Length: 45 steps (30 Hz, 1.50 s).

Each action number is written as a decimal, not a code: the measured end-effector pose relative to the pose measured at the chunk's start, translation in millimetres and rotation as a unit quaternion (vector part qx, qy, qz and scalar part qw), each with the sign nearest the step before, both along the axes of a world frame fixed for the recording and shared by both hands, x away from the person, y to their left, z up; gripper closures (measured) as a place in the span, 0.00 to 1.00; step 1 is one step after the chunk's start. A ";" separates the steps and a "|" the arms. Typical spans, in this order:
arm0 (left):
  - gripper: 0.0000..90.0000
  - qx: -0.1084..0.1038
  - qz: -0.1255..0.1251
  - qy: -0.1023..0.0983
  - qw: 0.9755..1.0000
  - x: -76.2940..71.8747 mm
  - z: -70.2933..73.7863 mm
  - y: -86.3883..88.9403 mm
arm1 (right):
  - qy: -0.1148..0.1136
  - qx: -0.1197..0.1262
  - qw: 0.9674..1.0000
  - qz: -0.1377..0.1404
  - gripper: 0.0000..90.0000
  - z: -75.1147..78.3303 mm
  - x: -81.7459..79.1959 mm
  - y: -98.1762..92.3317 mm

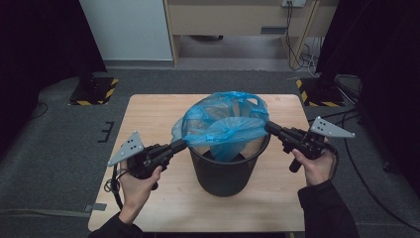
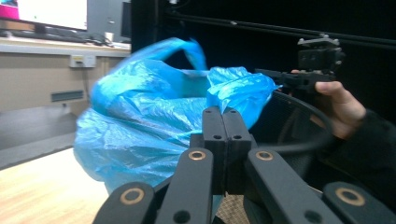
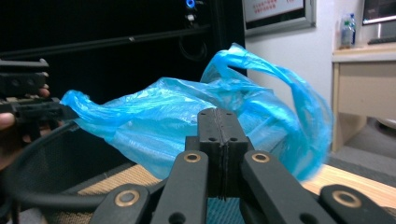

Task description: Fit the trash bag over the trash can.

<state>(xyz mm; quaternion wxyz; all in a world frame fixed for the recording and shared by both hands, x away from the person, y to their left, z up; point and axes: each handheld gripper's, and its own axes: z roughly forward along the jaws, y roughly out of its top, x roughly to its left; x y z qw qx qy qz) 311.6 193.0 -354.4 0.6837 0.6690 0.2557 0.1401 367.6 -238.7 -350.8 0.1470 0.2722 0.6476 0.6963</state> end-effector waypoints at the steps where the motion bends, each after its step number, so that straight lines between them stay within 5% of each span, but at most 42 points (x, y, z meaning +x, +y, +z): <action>1: 1.00 0.000 -0.003 -0.001 1.000 -3.0 -1.5 -0.3 | -0.004 0.005 1.000 0.001 1.00 -1.8 -3.9 -1.3; 9: 1.00 0.018 -0.033 0.000 0.999 -13.8 -20.3 -11.2 | -0.008 0.025 0.999 0.022 1.00 -7.0 -26.7 -5.2; 17: 1.00 0.038 -0.039 0.017 0.998 -15.1 -39.0 -20.2 | 0.010 0.014 0.999 0.045 1.00 -15.6 -42.3 -6.0; 20: 1.00 0.063 -0.027 0.023 0.997 -13.6 -45.0 -20.8 | 0.019 -0.003 0.999 0.046 1.00 -21.2 -43.1 -4.1; 31: 1.00 0.079 0.010 0.062 0.995 -2.7 -62.1 -10.0 | 0.052 -0.093 0.994 0.025 0.97 -32.5 -40.2 5.4; 35: 0.78 0.064 0.052 0.071 0.994 1.9 -65.9 -0.5 | 0.047 -0.080 0.996 0.015 0.85 -30.2 -40.0 2.5; 41: 0.45 0.054 0.114 0.049 0.991 4.6 -63.9 16.9 | 0.020 -0.038 0.999 -0.007 0.69 -21.9 -39.4 -7.8; 45: 0.39 0.040 0.118 0.037 0.992 2.2 -60.7 23.4 | 0.003 -0.012 1.000 -0.025 0.63 -17.0 -36.2 -12.8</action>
